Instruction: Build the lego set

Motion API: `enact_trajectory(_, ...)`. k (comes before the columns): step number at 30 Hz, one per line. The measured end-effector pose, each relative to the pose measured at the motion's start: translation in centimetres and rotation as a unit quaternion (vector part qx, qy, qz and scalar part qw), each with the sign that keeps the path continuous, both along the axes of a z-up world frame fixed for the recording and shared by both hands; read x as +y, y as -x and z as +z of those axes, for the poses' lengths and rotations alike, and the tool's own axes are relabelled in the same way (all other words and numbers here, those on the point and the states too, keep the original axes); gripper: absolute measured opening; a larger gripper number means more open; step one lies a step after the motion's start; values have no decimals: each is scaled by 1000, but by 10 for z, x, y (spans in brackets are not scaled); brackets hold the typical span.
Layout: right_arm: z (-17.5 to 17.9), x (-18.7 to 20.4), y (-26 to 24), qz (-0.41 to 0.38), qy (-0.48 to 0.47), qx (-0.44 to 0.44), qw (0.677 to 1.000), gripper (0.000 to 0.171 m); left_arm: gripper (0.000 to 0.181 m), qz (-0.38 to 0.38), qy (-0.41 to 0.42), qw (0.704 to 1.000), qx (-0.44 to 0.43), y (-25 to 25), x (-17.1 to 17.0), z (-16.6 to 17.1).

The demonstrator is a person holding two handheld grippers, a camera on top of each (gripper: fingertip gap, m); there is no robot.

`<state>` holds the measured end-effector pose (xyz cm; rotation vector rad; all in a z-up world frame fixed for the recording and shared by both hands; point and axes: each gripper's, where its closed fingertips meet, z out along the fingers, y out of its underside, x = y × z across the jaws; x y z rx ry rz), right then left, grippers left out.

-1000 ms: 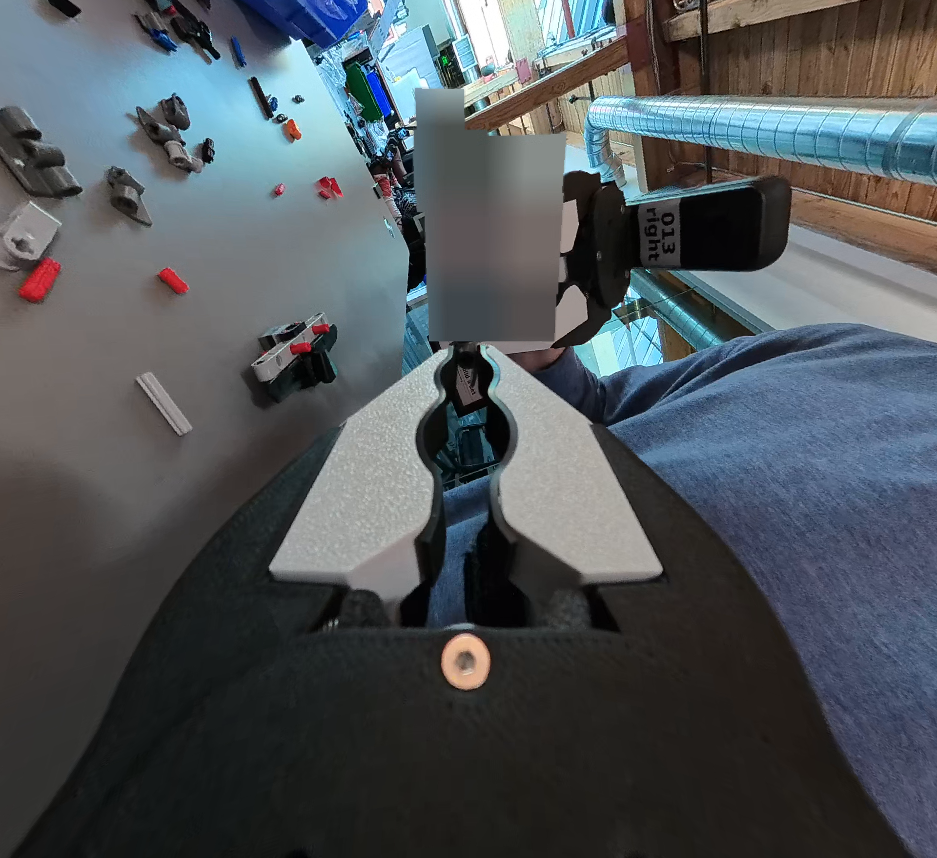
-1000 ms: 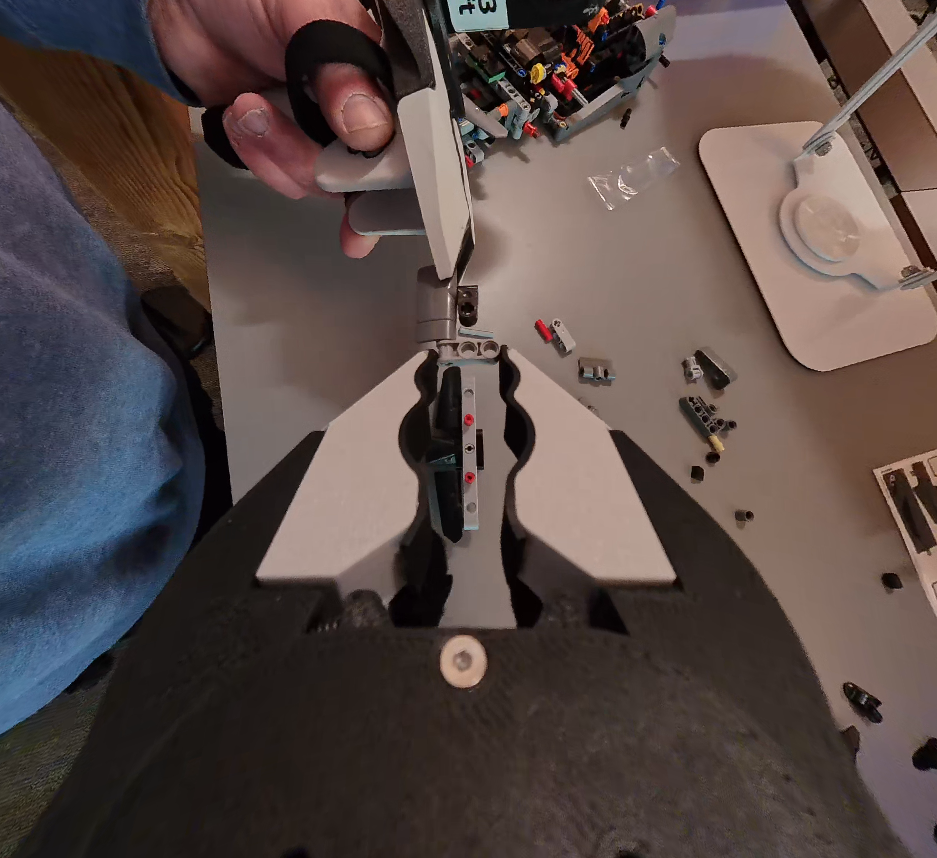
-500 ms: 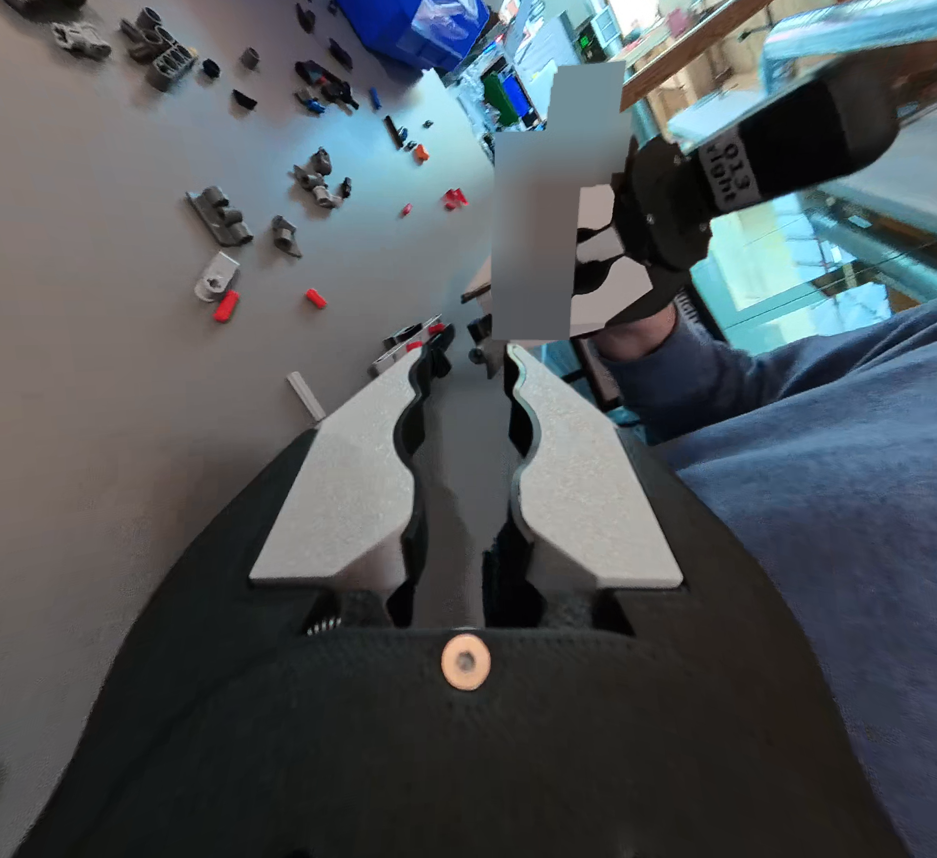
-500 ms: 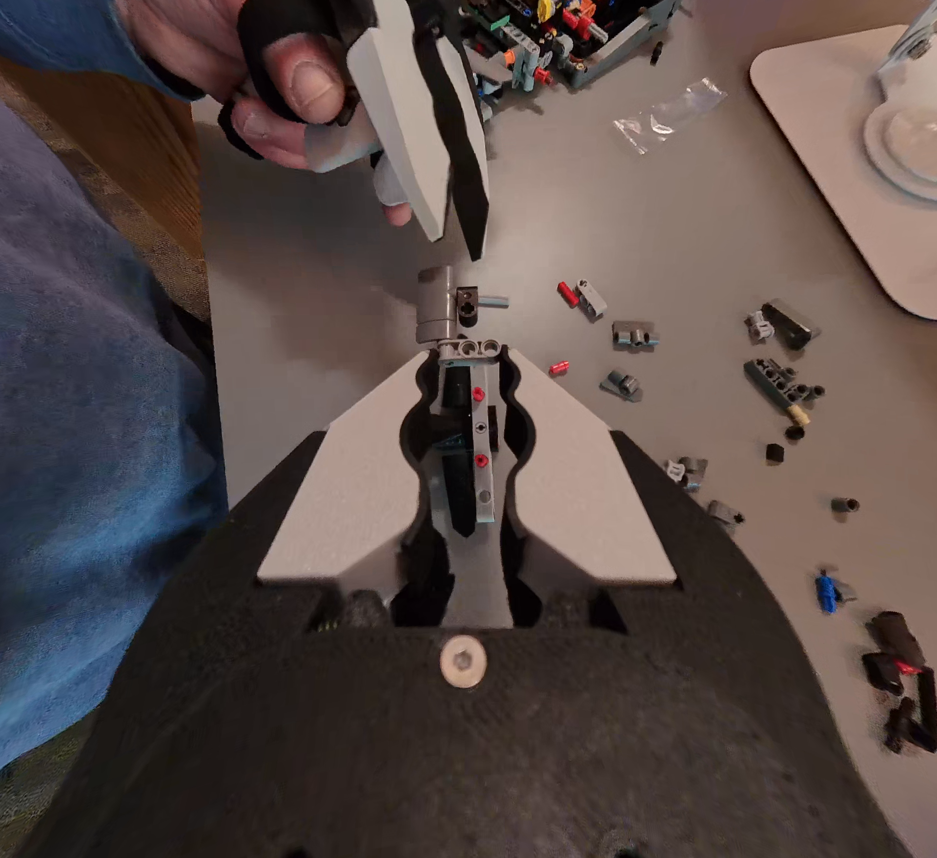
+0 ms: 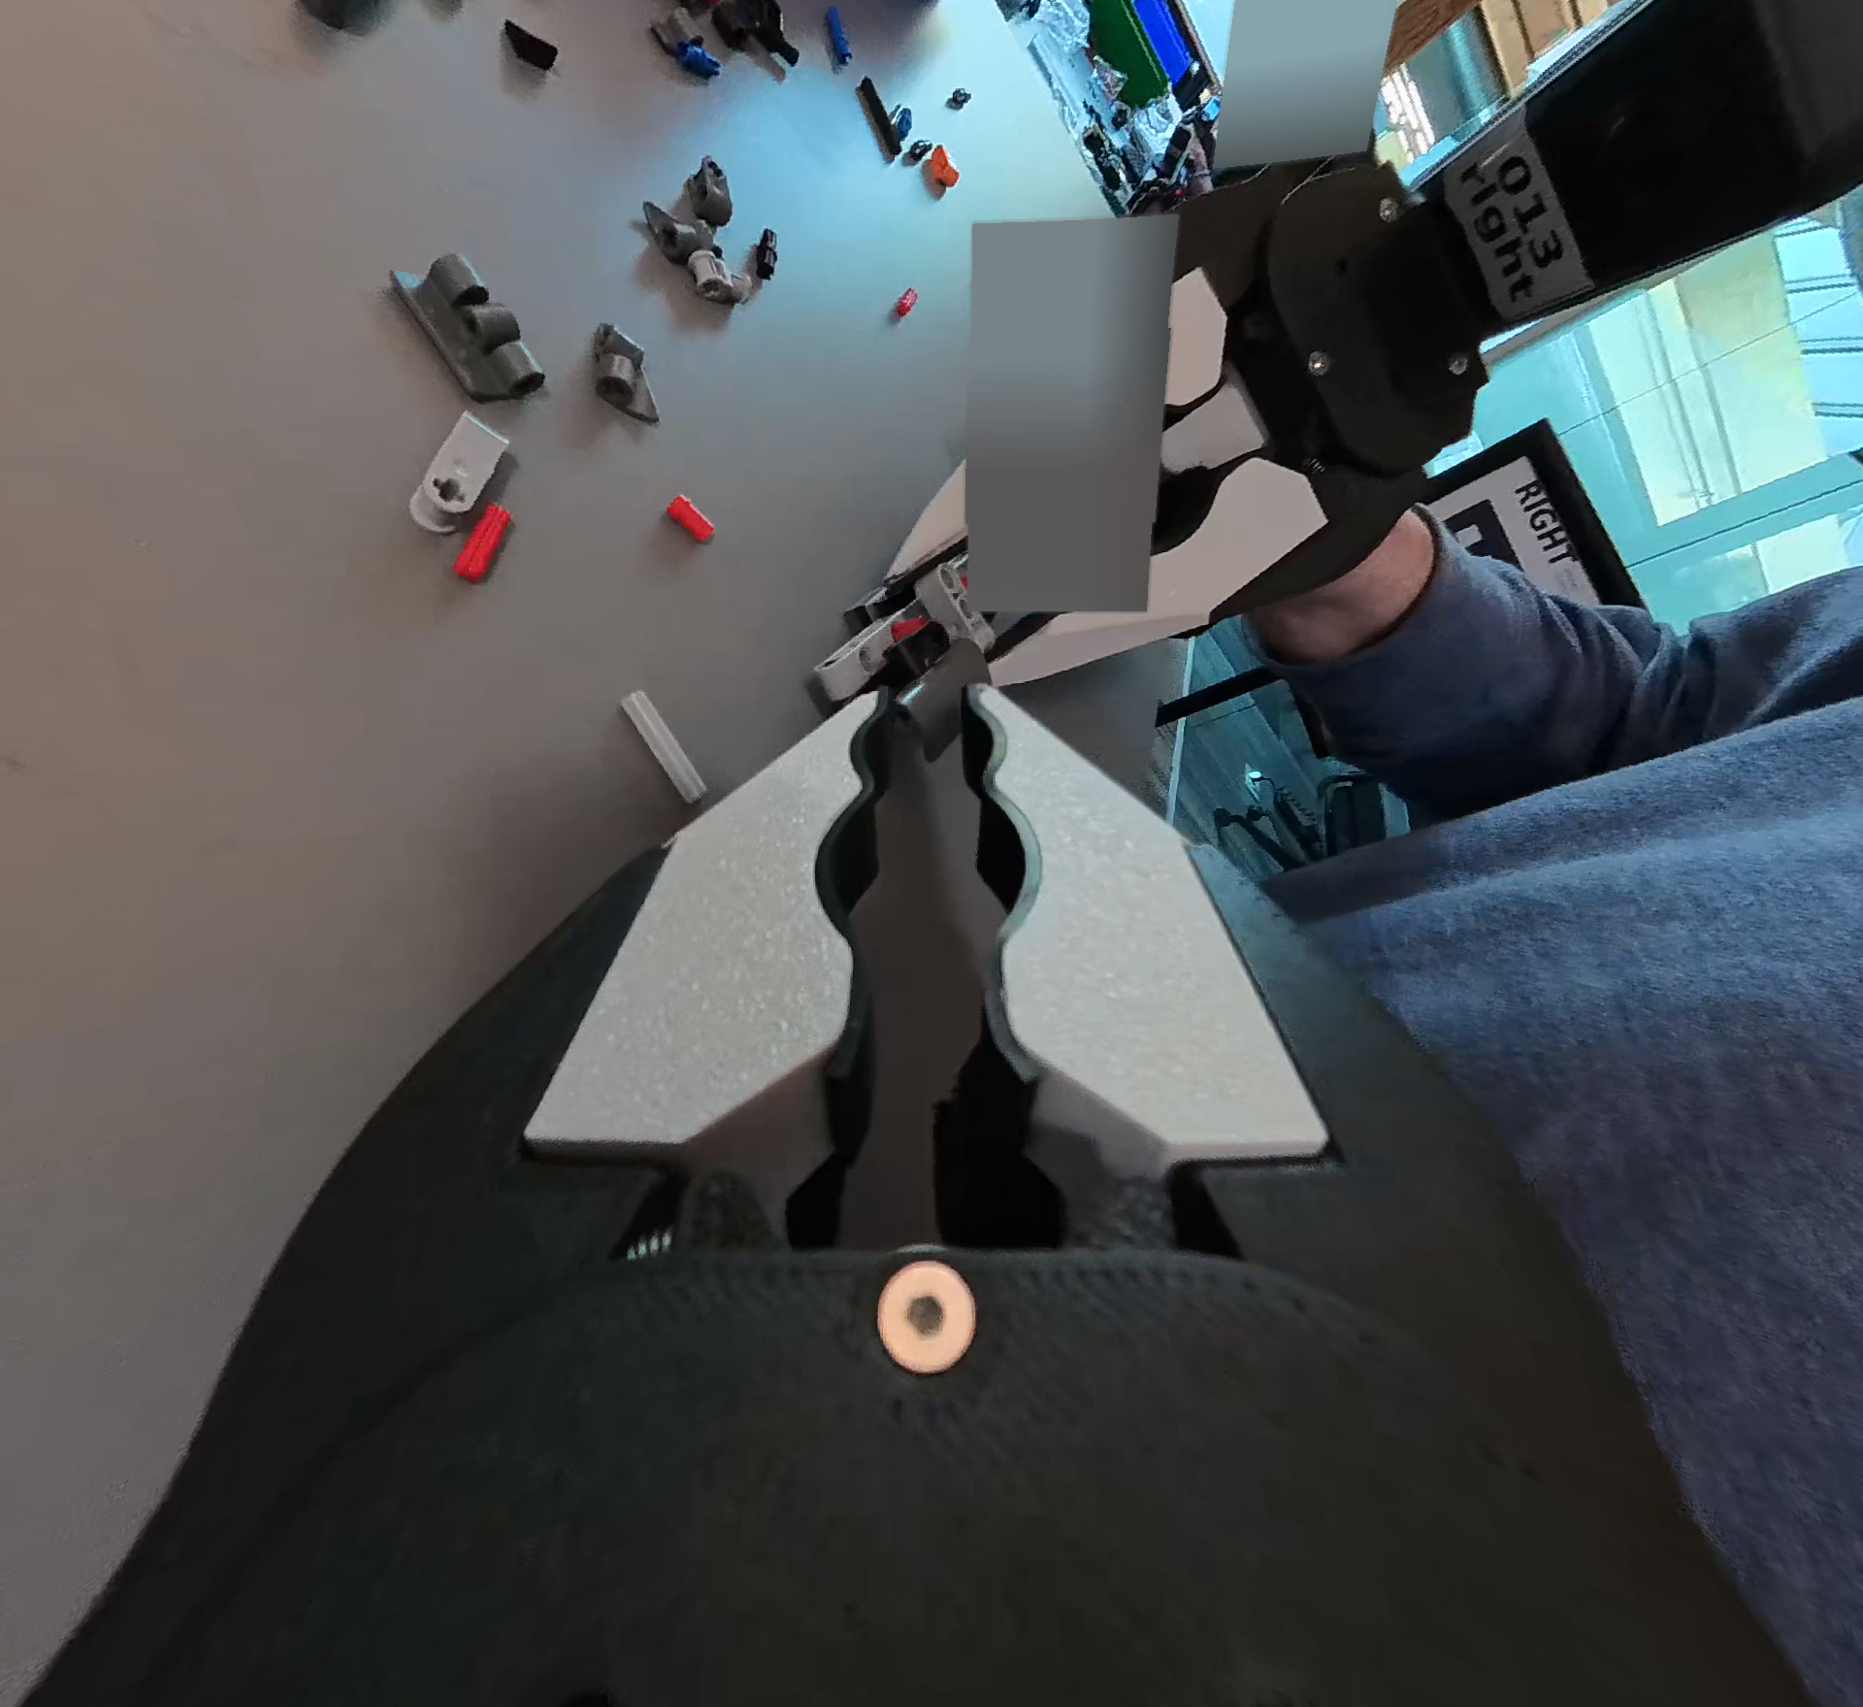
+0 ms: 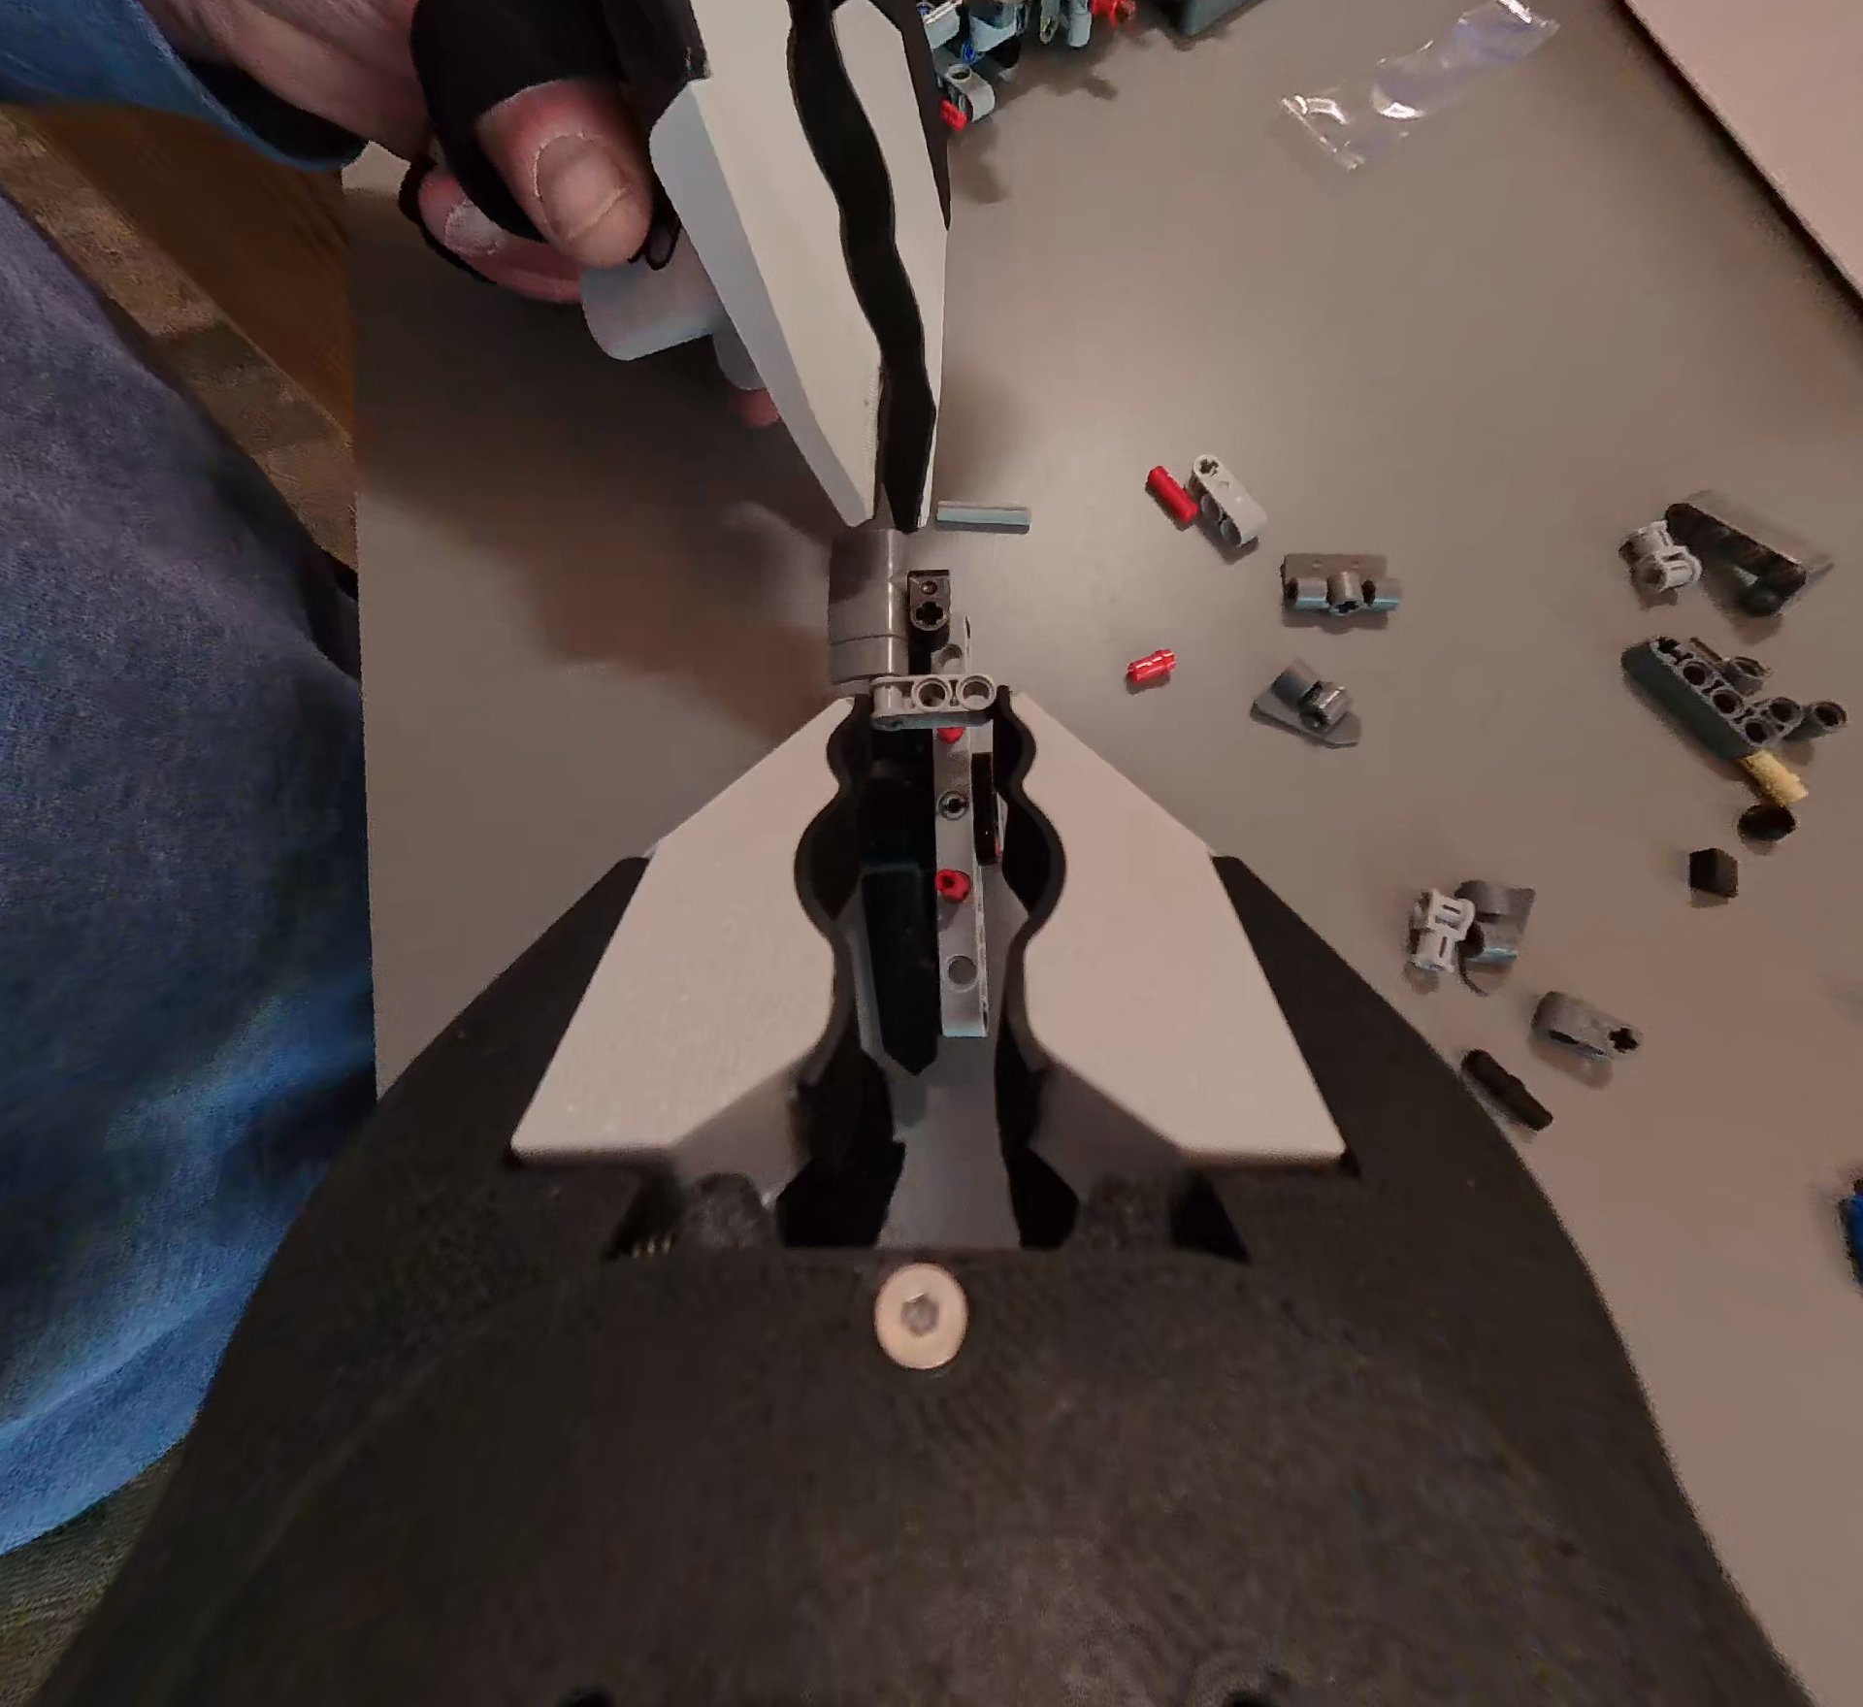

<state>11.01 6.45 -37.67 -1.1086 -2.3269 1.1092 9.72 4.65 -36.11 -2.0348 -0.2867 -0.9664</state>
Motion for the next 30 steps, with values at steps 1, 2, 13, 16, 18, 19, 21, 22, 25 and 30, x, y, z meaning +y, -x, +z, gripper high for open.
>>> enact_trajectory(1, -1, 0, 0, 0, 2, -2, 1000, 20, 11, -1, 1, 1000, 1, 0, 0, -1)
enact_trajectory(2, -3, 0, 0, -1, 2, -2, 1000, 20, 10, 1, 2, 1000, 2, 0, 1, -1)
enact_trajectory(13, -3, 1, 3, -3, 22, 5, 1000, 20, 7, 4, 0, 1000, 11, 4, 4, -2)
enact_trajectory(16, -4, 2, 2, 4, 22, 1, 1000, 20, 8, 3, 0, 1000, 15, 3, 4, -1)
enact_trajectory(18, -6, 1, 2, 8, 24, -3, 1000, 21, 8, 5, 2, 1000, 20, 3, 4, -3)
enact_trajectory(19, -6, 1, 2, 9, 26, -4, 1000, 20, 8, 4, 2, 1000, 21, 3, 3, -3)
enact_trajectory(21, -6, 1, 2, 9, 27, -4, 1000, 20, 8, 5, 2, 1000, 18, 3, 3, -3)
enact_trajectory(22, -7, 0, 2, 9, 29, -6, 1000, 20, 8, 5, 2, 1000, 19, 3, 3, -3)
enact_trajectory(25, -8, -3, 1, 9, 38, -1, 999, 21, 8, 2, 6, 999, 35, 2, 5, -6)
enact_trajectory(30, -8, -2, 2, 7, 32, 4, 999, 21, 14, 19, -12, 996, 90, 6, 12, 2)
